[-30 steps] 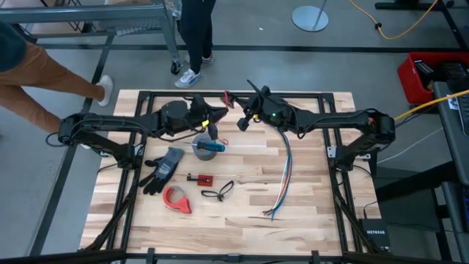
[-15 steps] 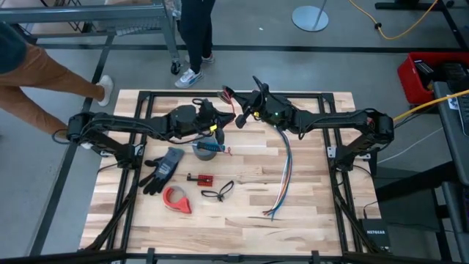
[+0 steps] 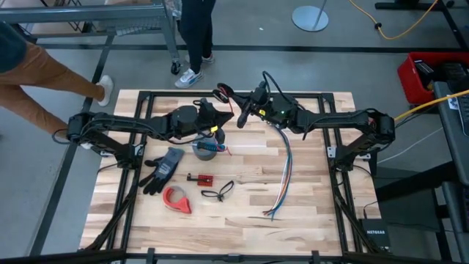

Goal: Coil cords
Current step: Coil the red wire into the black spool

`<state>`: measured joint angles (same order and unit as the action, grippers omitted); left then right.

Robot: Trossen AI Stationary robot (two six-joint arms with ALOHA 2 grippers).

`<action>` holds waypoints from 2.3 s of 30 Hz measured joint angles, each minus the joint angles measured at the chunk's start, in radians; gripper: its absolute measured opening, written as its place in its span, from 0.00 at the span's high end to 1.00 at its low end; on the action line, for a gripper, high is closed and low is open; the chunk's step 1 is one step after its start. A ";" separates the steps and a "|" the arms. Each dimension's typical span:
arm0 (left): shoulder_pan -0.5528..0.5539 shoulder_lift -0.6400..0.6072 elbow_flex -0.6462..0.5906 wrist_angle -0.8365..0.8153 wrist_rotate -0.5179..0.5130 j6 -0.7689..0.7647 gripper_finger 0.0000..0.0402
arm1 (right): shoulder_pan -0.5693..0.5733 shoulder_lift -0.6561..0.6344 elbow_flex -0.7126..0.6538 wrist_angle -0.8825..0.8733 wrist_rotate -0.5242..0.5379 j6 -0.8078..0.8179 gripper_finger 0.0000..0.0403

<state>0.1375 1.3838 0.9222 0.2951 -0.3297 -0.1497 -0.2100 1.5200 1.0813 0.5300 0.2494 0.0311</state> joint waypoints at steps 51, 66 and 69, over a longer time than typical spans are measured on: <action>0.039 -0.006 0.000 -0.105 0.055 -0.052 0.77 | 0.000 -0.211 0.001 -0.286 -0.098 -0.039 1.00; -0.007 0.025 -0.001 -0.024 0.119 -0.074 0.76 | 0.000 -0.210 0.001 -0.218 -0.073 -0.070 1.00; -0.007 0.048 -0.001 0.022 0.119 -0.065 0.76 | 0.000 -0.210 0.001 -0.205 -0.109 -0.067 1.00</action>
<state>0.1301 1.4318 0.9211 0.3169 -0.2104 -0.2146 -0.2100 1.3098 1.0821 0.3248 0.1401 -0.0357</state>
